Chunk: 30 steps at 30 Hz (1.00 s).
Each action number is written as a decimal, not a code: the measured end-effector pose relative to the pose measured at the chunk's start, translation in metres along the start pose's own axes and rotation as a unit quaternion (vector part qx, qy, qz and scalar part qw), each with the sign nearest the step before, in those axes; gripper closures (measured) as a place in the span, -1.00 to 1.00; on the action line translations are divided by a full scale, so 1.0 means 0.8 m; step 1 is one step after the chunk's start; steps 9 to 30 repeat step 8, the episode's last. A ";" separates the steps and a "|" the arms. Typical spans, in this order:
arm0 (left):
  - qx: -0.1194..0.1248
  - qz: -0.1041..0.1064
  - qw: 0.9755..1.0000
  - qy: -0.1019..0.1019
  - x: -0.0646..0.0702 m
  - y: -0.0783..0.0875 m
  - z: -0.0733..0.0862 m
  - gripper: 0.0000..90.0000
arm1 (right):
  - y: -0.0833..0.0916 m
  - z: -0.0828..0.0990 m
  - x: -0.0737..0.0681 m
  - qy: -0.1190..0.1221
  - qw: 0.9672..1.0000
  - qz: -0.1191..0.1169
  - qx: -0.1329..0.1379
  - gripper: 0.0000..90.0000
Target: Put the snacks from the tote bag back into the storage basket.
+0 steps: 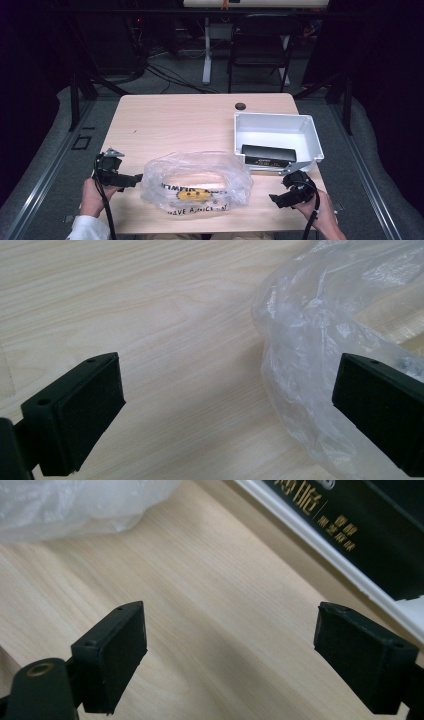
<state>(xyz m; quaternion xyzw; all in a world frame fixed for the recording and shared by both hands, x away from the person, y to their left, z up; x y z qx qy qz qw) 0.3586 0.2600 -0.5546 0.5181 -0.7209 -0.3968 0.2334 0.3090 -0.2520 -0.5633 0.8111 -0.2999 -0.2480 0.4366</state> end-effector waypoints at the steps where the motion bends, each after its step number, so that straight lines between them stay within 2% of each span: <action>1: 0.000 0.000 1.000 -0.002 0.000 0.000 0.000 -1.00 | -0.001 0.001 0.001 -0.002 1.000 -0.001 0.000 -0.71; 2: 0.000 0.000 1.000 -0.003 0.000 0.000 -0.001 -1.00 | -0.002 0.001 0.003 -0.001 1.000 -0.004 -0.004 -0.71; 8: 0.003 -0.003 1.000 -0.003 -0.001 0.002 -0.001 -1.00 | -0.006 0.004 0.007 0.008 1.000 0.016 -0.012 -0.71; 30: 0.003 -0.003 1.000 -0.003 -0.001 0.002 -0.001 -1.00 | -0.006 0.004 0.007 0.008 1.000 0.016 -0.012 -0.71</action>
Point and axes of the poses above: each handheld gripper's, and its own axes: y roughly backward along the jaws, z roughly out of its underside, x roughly to its right, the point moved 5 cm from there along -y, roughly forward along the jaws, and after that the axes turned 11 degrees about -z, right-handed, at the moved point
